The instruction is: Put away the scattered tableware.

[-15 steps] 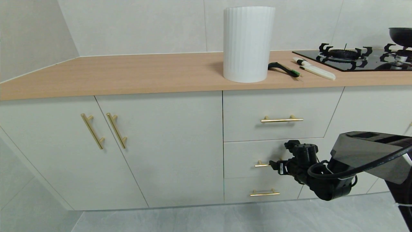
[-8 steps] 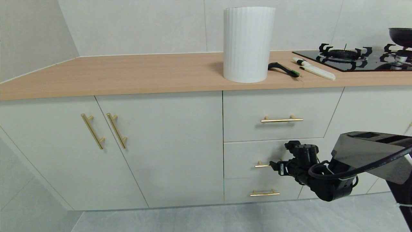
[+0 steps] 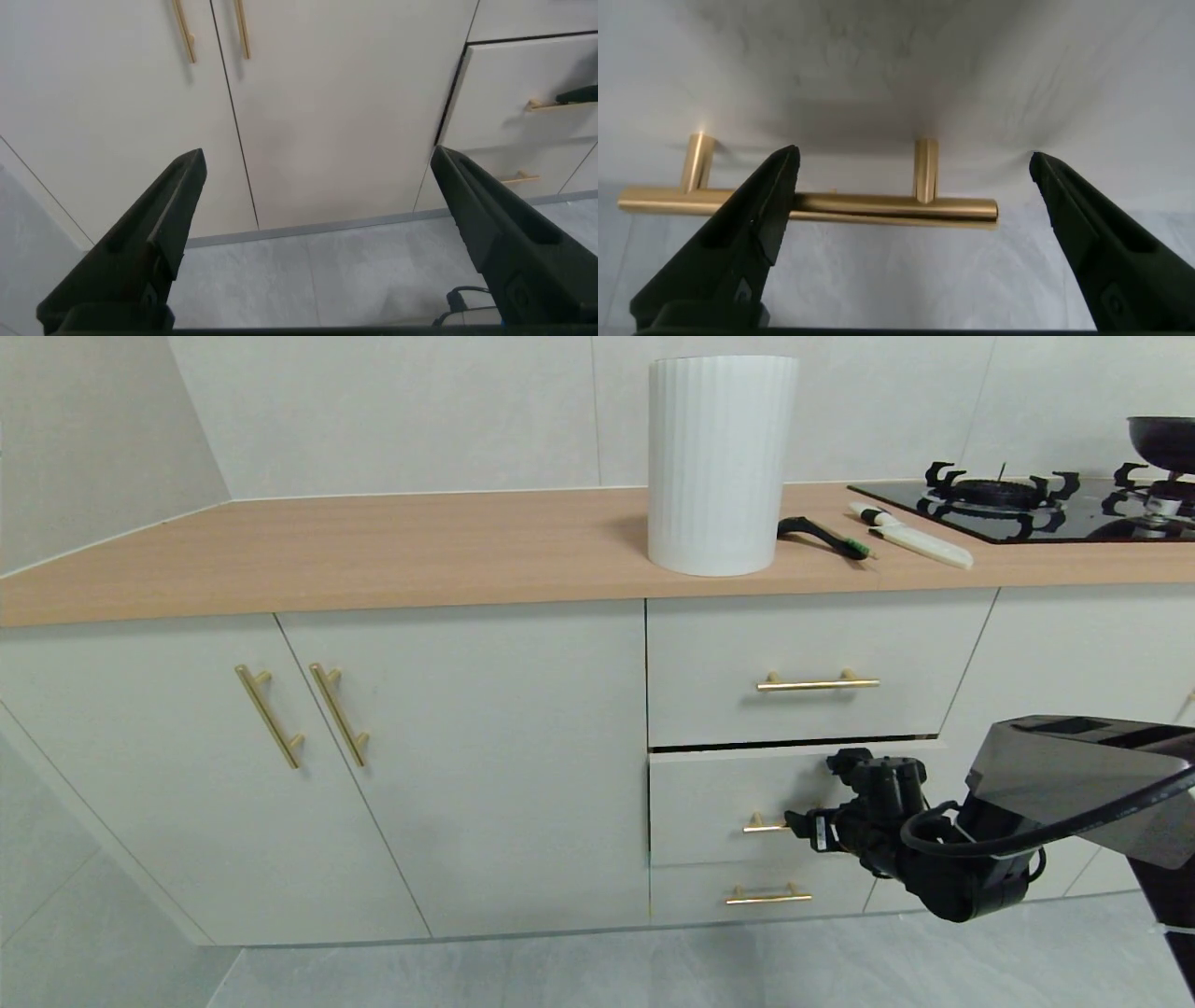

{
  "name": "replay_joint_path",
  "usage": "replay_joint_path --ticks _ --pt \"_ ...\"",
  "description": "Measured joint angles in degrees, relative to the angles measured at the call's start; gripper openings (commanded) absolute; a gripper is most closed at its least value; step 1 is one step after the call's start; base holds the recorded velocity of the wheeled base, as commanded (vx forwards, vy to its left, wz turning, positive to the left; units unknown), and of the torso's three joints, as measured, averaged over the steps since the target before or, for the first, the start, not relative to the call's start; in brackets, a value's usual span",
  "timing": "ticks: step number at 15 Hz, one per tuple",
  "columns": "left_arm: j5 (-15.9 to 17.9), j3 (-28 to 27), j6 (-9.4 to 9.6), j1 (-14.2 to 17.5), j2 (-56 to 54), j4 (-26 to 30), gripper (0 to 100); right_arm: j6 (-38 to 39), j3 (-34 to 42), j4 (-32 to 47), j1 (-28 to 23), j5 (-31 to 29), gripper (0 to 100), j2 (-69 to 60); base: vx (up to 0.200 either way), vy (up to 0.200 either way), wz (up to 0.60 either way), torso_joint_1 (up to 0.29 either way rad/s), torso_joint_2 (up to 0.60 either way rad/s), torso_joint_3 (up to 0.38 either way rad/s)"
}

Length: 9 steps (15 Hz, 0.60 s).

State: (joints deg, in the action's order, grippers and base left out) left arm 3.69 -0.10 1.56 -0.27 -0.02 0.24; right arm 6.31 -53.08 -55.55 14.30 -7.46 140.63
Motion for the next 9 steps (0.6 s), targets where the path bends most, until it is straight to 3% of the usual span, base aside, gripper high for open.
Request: replay_joint_path --ticks 9 --pt "0.00 0.00 0.00 0.00 0.00 -0.02 100 -2.19 7.02 18.99 1.71 2.38 100 -21.66 0.000 0.000 0.00 0.000 0.00 0.000"
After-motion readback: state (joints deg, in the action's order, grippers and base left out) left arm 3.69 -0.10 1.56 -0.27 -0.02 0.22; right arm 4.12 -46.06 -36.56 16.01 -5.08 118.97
